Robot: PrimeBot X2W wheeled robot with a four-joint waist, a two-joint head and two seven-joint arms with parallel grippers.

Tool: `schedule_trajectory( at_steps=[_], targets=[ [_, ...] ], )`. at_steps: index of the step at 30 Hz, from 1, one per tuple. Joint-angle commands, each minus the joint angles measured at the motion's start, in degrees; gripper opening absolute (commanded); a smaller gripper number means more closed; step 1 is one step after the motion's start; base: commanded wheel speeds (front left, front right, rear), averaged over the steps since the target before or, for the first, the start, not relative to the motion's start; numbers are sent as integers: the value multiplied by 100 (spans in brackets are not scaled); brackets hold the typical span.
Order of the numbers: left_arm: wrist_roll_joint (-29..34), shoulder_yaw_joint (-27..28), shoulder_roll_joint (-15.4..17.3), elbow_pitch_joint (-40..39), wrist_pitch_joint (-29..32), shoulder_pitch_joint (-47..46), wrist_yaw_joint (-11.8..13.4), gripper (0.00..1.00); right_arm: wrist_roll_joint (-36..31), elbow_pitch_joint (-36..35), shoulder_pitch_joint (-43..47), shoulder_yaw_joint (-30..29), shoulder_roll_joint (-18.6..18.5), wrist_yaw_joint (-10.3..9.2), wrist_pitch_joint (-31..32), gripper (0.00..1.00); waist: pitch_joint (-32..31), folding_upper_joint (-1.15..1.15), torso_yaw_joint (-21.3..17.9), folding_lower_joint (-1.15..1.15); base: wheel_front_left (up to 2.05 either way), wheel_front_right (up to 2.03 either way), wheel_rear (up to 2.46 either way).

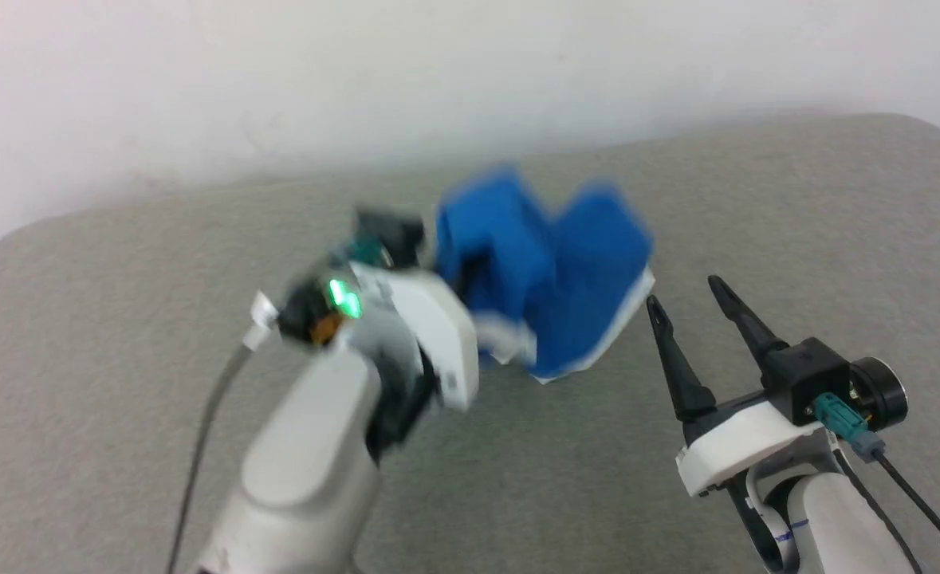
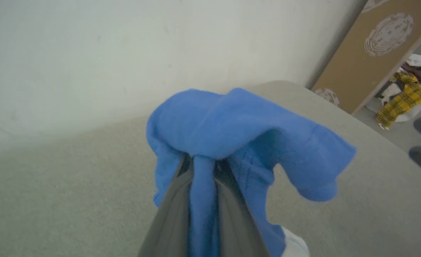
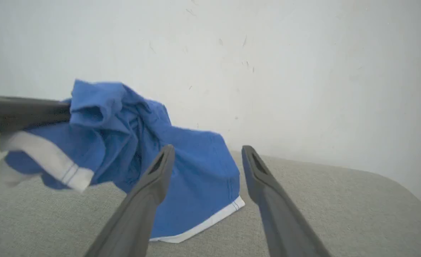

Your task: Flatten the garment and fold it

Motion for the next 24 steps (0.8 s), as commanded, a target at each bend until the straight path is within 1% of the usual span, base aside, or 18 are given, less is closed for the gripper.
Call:
schedule_trajectory(
  at_steps=[1,3,6,7,9,10,11,13,15,19,22,24],
  targets=[
    [-71,-161,-27,317,315,256,-33,0,-34,-41,55,4,11,-11,29,100,52,0,-363,0,0,0,0],
    [-83,-386,-43,733,756,462,-47,0,-39,-59,67,5,11,-11,52,100,77,0,-433,0,0,0,0],
    [-228,-558,-73,1216,1201,721,-87,0,-37,-74,90,-1,11,-11,76,100,87,0,-493,0,0,0,0],
    [-269,-602,-80,1348,1326,784,-98,5,-32,-77,102,-1,11,-11,81,100,85,0,-501,0,0,0,0],
    [-409,-682,-96,1564,1612,899,-172,44,-27,-80,124,-12,11,-11,87,100,72,0,-495,0,0,0,0],
    [-493,-706,-105,1630,1743,943,-198,87,-19,-79,135,-17,11,-11,90,100,59,0,-475,0,0,0,0],
    [-555,-736,-111,1661,1845,968,-224,100,-10,-77,145,-13,11,-11,96,100,46,0,-453,0,0,0,0],
    [-654,-721,-120,1567,1758,977,-266,100,1,-79,163,11,11,-11,111,100,20,0,-387,0,0,0,0],
    [-725,-575,-123,1369,1324,988,-228,100,2,-83,181,29,11,-11,134,100,-14,0,-302,0,0,0,0],
    [-865,-151,-107,788,149,1132,-152,100,-4,-110,228,59,11,-11,194,100,-85,0,-106,0,0,0,0],
    [-789,135,36,288,-741,1331,-16,100,-9,-178,266,80,11,-11,247,100,-106,0,63,0,0,0,0],
    [-655,322,178,-40,-1314,1485,154,100,-16,-231,280,100,11,-11,290,100,-91,0,167,0,0,0,0]
  ],
)
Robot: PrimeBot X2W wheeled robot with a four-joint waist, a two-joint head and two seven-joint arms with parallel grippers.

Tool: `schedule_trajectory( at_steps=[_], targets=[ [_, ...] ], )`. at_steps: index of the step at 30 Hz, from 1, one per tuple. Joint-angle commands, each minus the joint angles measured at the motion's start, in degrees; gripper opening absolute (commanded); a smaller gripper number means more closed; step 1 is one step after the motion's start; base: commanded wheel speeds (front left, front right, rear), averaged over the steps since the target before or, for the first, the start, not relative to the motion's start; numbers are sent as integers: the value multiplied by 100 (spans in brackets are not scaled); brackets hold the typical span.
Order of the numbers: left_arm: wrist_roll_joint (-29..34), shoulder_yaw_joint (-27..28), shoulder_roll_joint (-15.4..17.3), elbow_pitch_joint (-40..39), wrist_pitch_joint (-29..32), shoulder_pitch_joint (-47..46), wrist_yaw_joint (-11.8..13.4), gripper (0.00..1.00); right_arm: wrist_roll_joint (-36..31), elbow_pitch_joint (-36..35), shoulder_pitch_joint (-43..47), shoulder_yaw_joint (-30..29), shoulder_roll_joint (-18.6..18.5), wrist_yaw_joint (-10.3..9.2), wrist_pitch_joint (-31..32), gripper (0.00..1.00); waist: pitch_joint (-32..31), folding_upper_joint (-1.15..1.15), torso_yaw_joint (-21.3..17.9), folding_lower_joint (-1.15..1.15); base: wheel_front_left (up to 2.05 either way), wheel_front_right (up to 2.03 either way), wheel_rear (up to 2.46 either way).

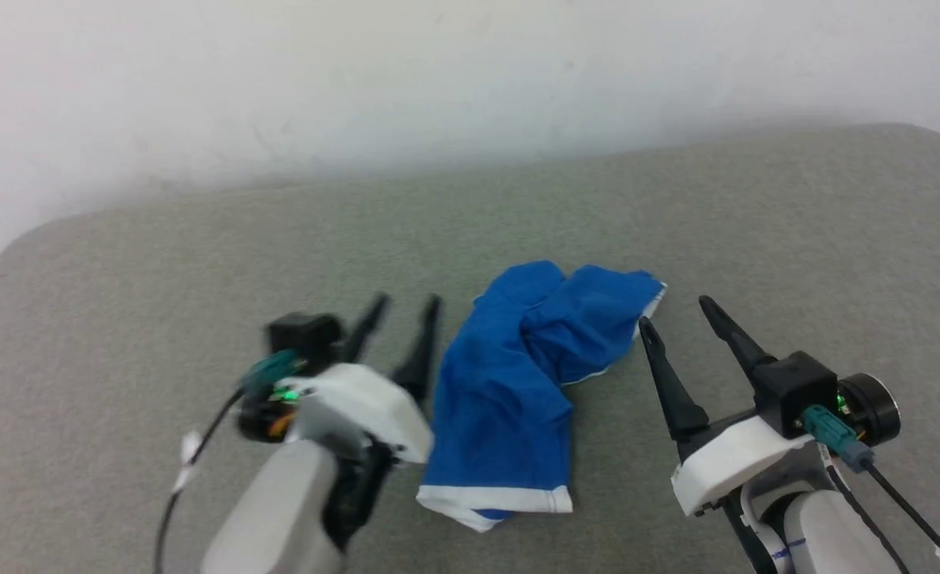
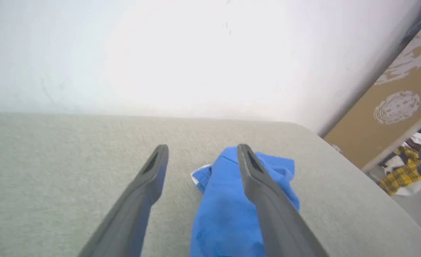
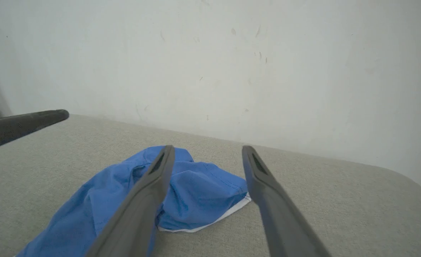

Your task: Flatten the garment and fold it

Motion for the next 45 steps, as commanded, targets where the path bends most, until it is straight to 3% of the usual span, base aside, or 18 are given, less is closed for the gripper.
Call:
schedule_trajectory(
  at_steps=[1,4,9,14,20,21,22,23,30,40,45],
  targets=[
    [184,160,201,-266,-501,249,190,100,-15,-68,57,34,13,-11,50,100,-16,0,228,0,0,0,0],
    [440,361,398,-655,-1042,508,430,100,10,-89,72,167,13,-11,201,100,23,0,384,0,0,0,0],
    [960,722,602,-1294,-1229,903,695,100,152,20,51,560,11,-11,795,100,125,0,599,0,0,0,0],
    [1384,1147,485,-1967,-1234,1348,639,100,385,227,-14,866,-105,-11,1821,100,253,0,797,0,0,0,0],
    [1601,1535,190,-2189,-1236,1672,496,100,337,403,-79,573,-59,-11,2792,100,354,0,979,0,0,0,0],
    [1630,1570,153,-2194,-1236,1695,464,100,340,423,-88,537,-47,-11,2898,90,362,0,1005,0,0,0,0],
    [1659,1598,119,-2186,-1236,1709,433,100,350,428,-110,564,-38,-11,2966,40,365,0,1034,0,0,0,0],
    [1674,1636,93,-2164,-1236,1713,391,100,363,411,-143,593,-31,-11,2985,0,374,0,1060,0,0,0,0],
    [1764,1784,-45,-2046,-1236,1694,201,100,435,220,-390,701,-6,-11,2827,0,344,0,1160,0,0,0,0],
    [1867,1993,-148,-2008,-1236,1678,68,100,842,-150,-1849,1870,-6,-11,2135,0,304,0,1143,0,0,0,0],
    [1891,2088,-168,-1956,-1236,1696,-19,100,1215,-505,-2270,1947,-111,-11,1826,0,240,0,1136,0,0,0,0]
  ],
)
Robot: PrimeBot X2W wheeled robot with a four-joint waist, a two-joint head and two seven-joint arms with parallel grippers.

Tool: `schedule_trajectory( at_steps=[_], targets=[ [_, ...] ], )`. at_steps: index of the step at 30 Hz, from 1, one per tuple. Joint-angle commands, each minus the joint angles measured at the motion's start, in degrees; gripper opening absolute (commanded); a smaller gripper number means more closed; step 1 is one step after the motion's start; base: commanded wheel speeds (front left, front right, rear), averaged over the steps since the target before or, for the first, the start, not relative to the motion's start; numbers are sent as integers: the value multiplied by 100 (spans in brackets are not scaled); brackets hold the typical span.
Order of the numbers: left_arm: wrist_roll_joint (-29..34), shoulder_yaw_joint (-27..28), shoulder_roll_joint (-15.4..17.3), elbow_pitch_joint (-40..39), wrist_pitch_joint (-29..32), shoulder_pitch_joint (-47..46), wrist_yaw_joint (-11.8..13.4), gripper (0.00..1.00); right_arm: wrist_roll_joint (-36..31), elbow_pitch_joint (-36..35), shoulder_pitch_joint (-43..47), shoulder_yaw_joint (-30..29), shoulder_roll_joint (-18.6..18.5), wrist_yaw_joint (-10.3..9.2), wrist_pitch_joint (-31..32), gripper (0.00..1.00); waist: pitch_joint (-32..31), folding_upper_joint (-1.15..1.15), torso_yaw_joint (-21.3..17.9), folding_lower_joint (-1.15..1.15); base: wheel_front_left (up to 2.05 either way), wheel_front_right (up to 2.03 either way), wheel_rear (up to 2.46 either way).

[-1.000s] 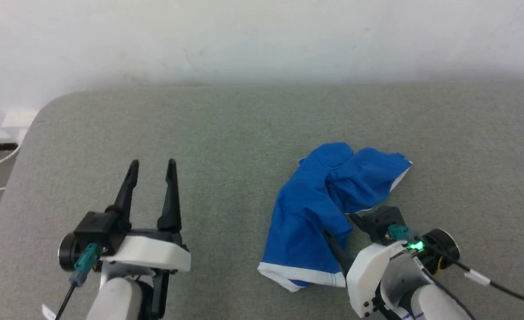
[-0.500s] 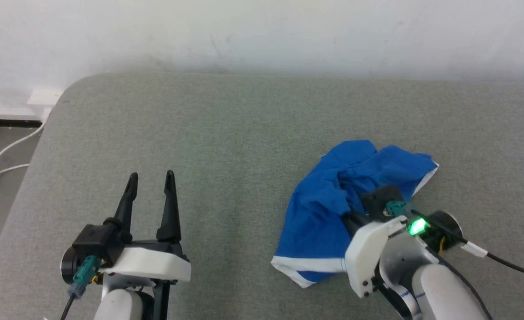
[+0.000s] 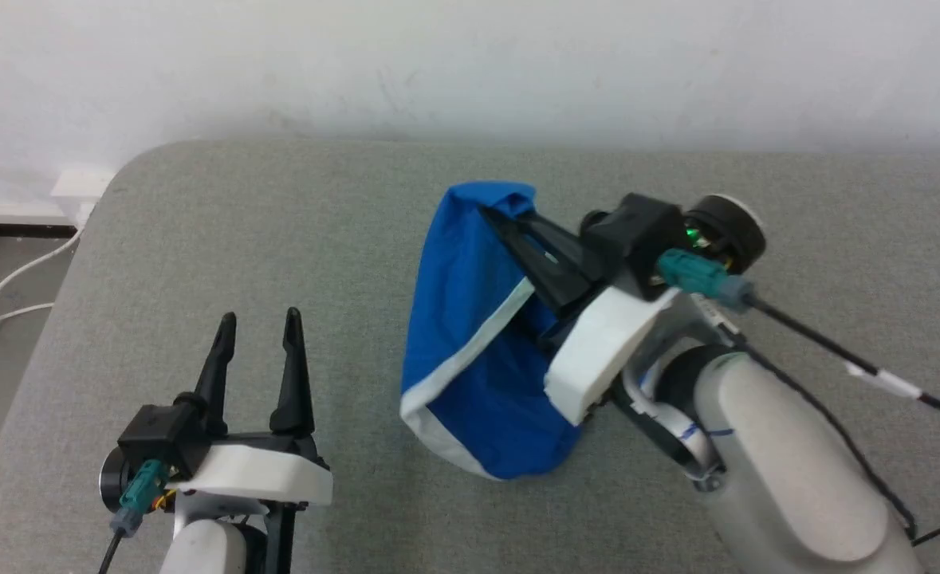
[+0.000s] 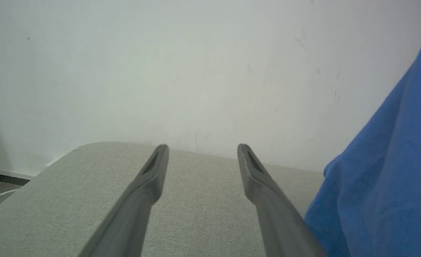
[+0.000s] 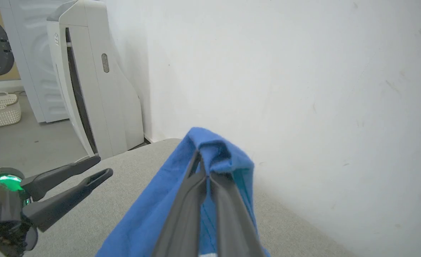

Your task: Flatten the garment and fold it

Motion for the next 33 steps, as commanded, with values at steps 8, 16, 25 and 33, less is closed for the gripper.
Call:
schedule_trajectory(
  at_steps=[8,16,25,33],
  targets=[
    [98,-30,-41,41,-27,79,-106,100,86,227,961,-1133,-722,-6,879,0,-77,0,-55,0,0,0,0],
    [161,-70,-47,62,-27,-4,-170,100,-760,1178,1513,-2635,-1252,-6,1272,0,73,0,-194,0,0,0,0],
    [211,-99,-50,144,-27,-93,-244,100,-1497,2024,1232,-3718,-1001,-6,748,100,195,0,-270,0,0,0,0],
    [181,-273,-51,267,-27,-49,-340,100,-2017,948,1600,-4387,-425,-6,-569,100,-76,0,-280,0,0,0,0]
  ],
)
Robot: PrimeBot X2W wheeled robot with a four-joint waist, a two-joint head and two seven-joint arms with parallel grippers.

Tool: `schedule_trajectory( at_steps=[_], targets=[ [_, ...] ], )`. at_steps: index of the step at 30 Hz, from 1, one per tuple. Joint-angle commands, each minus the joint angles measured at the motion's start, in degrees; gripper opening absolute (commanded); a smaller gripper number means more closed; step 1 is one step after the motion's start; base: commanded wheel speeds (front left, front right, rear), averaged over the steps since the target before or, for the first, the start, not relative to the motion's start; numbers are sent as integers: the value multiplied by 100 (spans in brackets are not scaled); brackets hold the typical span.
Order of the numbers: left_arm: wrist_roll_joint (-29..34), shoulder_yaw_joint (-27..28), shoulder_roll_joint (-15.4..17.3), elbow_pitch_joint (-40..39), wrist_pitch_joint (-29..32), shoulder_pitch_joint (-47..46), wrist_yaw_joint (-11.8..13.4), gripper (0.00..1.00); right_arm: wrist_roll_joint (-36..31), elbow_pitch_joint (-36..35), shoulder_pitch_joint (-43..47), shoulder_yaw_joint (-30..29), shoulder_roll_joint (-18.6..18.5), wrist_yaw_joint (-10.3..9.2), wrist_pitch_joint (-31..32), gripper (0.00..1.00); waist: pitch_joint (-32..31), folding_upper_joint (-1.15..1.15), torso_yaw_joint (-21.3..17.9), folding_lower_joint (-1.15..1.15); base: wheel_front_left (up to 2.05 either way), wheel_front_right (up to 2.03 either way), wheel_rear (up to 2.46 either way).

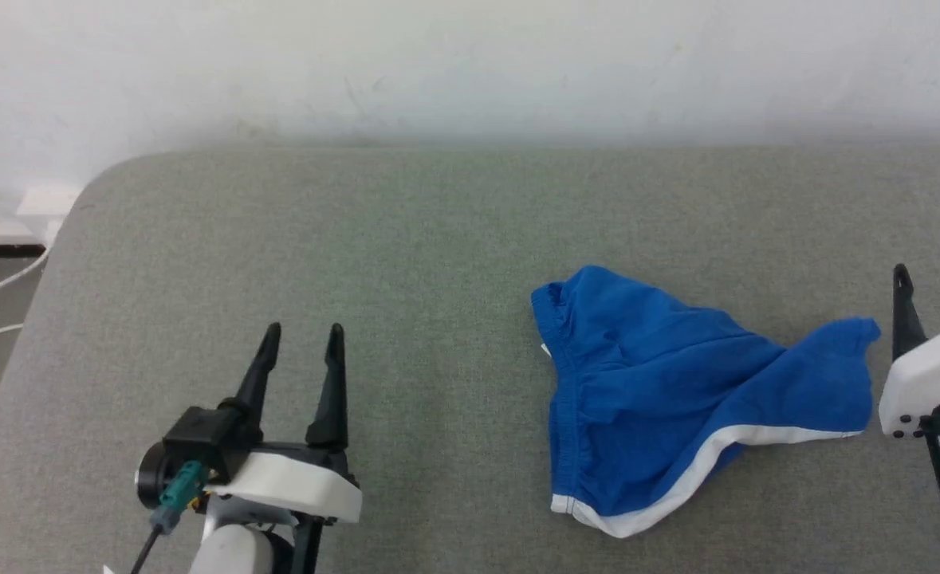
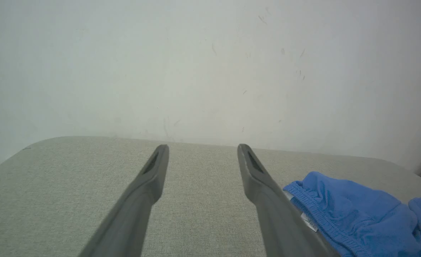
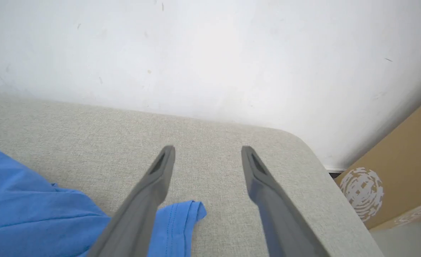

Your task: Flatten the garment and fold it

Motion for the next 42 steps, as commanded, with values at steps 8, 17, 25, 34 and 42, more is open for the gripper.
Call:
schedule_trajectory(
  at_steps=[8,17,25,34,42],
  targets=[
    [-182,-1135,-11,295,137,-55,-272,100,281,-1209,1313,511,520,-6,-392,100,-186,0,-164,0,0,0,0],
    [-855,-2499,50,787,1955,-247,-386,100,562,-1112,1572,965,605,-6,-520,100,-34,0,-617,0,0,0,0],
    [-1241,-2604,186,803,3111,-214,-327,100,706,-963,1423,1151,614,-6,-568,100,63,0,-896,0,0,0,0],
    [-1424,-2647,281,545,3455,-142,-297,0,846,-824,1365,1205,615,-6,-595,100,99,0,-1002,0,0,0,0],
    [-1322,-2321,420,418,3079,-145,84,0,1057,-476,1383,949,615,-6,126,100,150,0,-865,0,0,0,0]
  ],
)
